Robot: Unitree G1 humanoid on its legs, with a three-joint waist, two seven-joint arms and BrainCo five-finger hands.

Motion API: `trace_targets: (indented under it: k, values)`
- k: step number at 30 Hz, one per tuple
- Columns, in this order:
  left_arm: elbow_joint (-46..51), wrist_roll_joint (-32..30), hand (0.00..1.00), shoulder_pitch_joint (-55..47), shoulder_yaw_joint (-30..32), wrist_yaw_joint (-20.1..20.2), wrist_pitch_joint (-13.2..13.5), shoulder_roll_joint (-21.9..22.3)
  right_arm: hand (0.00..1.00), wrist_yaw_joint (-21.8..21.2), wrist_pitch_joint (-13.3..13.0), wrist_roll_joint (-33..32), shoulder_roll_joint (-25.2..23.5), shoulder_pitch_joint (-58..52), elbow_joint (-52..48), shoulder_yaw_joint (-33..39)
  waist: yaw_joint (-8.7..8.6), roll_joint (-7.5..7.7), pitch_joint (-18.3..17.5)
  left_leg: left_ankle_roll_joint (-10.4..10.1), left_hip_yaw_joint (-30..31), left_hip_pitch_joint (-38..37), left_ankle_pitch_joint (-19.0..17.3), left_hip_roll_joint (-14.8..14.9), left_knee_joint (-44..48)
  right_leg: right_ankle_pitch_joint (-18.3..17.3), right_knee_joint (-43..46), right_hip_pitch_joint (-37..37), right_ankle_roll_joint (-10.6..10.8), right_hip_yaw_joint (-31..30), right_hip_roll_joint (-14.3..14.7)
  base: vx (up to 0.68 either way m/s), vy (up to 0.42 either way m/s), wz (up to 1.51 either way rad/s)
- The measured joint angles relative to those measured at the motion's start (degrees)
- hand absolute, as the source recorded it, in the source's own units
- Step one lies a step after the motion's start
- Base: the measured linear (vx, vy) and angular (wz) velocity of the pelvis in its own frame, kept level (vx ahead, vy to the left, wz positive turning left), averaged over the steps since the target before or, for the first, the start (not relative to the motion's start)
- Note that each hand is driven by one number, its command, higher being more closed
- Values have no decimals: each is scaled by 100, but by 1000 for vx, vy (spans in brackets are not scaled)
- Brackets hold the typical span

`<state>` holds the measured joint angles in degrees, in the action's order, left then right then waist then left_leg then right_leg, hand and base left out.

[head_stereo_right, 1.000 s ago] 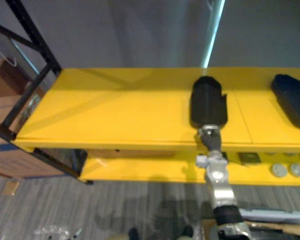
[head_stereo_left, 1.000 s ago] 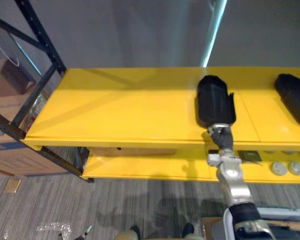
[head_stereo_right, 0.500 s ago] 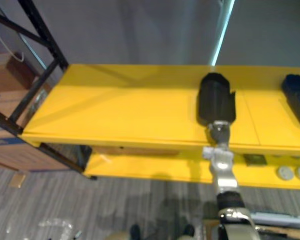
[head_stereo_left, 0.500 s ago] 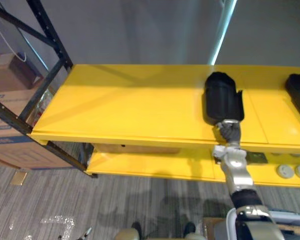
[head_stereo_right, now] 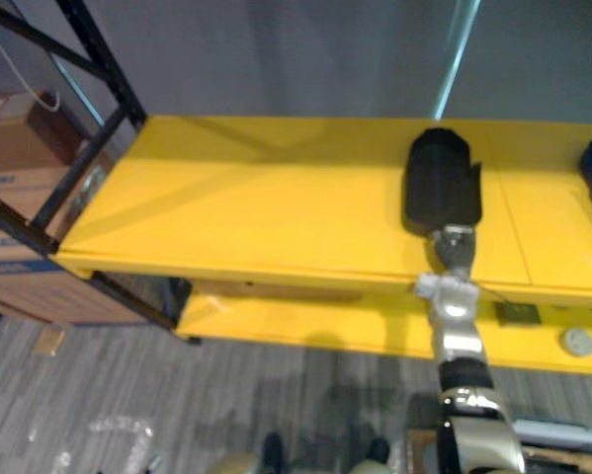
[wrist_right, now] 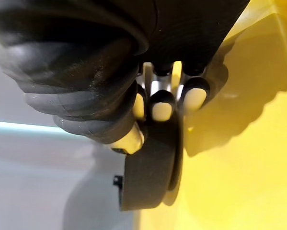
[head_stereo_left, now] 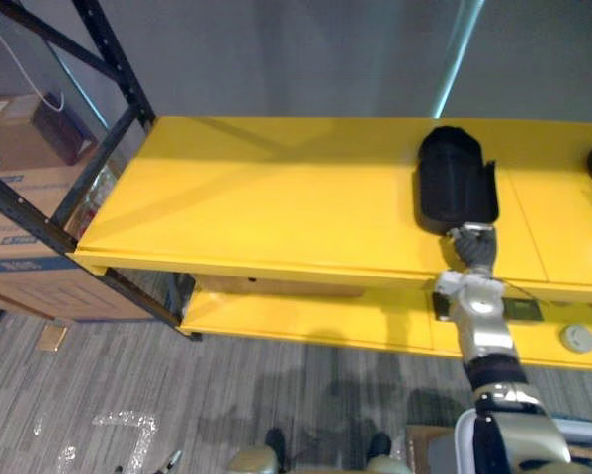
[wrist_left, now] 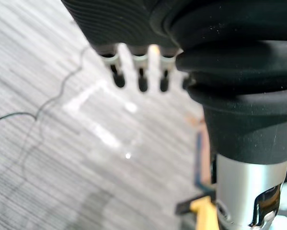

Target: Walk over and take plastic housings, then place them on the shelf

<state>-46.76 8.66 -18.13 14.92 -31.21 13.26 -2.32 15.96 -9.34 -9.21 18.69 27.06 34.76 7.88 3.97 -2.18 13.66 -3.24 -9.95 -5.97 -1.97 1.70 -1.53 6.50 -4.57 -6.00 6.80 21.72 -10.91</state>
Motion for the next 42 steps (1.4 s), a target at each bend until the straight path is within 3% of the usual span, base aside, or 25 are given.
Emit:
trace_targets:
  k: [4,10,11,15,20,25,30,32,36,40,42]
  values:
    - [-10,1,0,4,0,5,91,0,100,18,-130,66,-3,-2,-96,-23,-16,1,0,-1,-16,0,-2,8,-4,0,0,10,0,-17,7,-2,2,-1]
    - [-17,31,0,10,8,22,127,41,100,243,-171,345,-221,-878,-2121,-72,-46,22,7,-31,-173,0,-31,55,-12,-2,0,99,-2,-178,50,-3,4,-11]
    - [-19,32,0,9,8,35,131,53,0,294,-203,365,-279,-1115,-2458,-70,-91,31,2,-39,-175,-3,-37,65,-12,-3,0,96,-5,-178,58,6,-13,-6]
    - [-114,273,0,12,15,375,132,56,0,437,-365,559,-539,-2338,-3795,-72,-216,133,-40,-104,-418,-88,-98,169,-16,-15,-1,172,-23,-435,174,5,-17,-28]
    - [-382,458,0,55,-55,948,146,57,0,576,-419,456,-840,-3430,-4008,-56,-477,386,-295,-183,-761,-242,-208,299,1,-47,-2,206,-74,-711,304,-2,-27,-37]
    - [-533,724,0,404,-474,1549,76,21,0,269,-1024,-616,-1333,-4238,-3445,-23,-593,375,-456,-224,-1028,-407,-296,341,6,-51,-2,184,-80,-956,363,-19,-6,-30]
    - [-770,713,0,619,-969,1925,-270,-71,0,186,-1578,-696,-1593,-4265,-2308,-22,-646,166,-609,-258,-1273,-594,-346,378,-3,-38,-1,176,-89,-1182,408,-17,-6,-22]
    - [-865,714,0,701,-1111,1993,-430,-128,0,113,-1732,-694,-1611,-4280,-2269,-46,-645,164,-615,-281,-1304,-611,-363,397,7,-33,-1,177,-97,-1229,433,-7,-23,-12]
    - [-886,706,0,781,-1187,2171,-881,-243,0,171,-1764,-672,-1612,-4281,-2266,-153,-651,197,-662,-309,-1450,-616,-381,441,6,-31,-4,204,-113,-1322,504,-51,-35,-16]
    - [-1196,339,0,919,-1399,2371,-1275,-480,0,587,-1699,-578,-1617,-4303,-2269,-227,-671,268,-746,-393,-1902,-664,-436,525,7,-5,-4,431,-166,-1749,646,-27,-39,-55]
    - [-1414,-202,0,916,-1579,2526,-1536,-622,0,736,-1637,-580,-1608,-4419,-2269,-162,-840,328,-752,-490,-2303,-836,-508,583,17,74,-2,531,-215,-2160,806,21,-21,-87]
